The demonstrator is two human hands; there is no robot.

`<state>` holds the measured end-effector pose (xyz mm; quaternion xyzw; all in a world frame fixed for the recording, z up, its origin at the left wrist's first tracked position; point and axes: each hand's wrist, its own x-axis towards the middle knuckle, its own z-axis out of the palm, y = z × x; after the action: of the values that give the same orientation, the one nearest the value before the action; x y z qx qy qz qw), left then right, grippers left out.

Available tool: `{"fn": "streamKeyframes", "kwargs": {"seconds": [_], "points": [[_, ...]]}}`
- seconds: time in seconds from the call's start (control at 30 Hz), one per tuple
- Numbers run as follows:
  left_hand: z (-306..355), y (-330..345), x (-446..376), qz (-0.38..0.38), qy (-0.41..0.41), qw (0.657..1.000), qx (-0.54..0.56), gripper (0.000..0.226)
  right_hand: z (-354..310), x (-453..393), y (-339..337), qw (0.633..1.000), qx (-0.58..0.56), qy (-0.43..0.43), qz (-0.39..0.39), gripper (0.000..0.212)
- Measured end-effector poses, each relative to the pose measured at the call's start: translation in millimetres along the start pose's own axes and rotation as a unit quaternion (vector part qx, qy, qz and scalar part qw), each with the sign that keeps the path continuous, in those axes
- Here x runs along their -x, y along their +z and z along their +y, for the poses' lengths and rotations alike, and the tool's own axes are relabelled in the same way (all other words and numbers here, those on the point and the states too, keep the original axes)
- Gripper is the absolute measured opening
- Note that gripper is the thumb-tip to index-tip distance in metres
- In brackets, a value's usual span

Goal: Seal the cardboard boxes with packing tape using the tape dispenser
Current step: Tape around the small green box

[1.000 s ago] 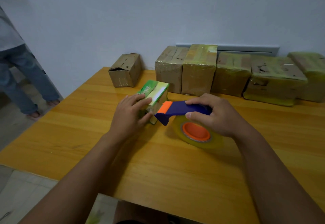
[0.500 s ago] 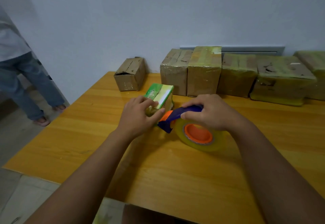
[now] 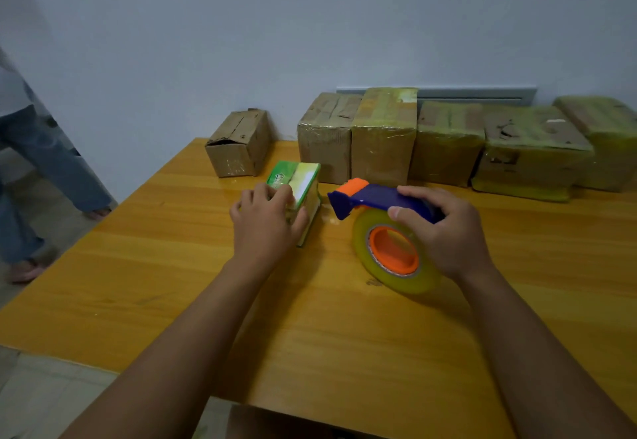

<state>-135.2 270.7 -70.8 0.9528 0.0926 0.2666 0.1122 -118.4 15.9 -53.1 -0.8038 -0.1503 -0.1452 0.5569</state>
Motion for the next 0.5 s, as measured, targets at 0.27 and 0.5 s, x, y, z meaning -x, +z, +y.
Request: {"fn": "streamKeyframes", "kwargs": {"seconds": [0.27,0.5], "points": [[0,-8,5,-0.017,0.02,0.998,-0.051,0.039,5,9,20,0.996,-0.027,-0.034,0.074,0.054],[-8,-6,6,-0.002,0.068,0.995,-0.079,0.035,9,13,28,0.994,0.027,-0.066,0.082,0.061]]}}
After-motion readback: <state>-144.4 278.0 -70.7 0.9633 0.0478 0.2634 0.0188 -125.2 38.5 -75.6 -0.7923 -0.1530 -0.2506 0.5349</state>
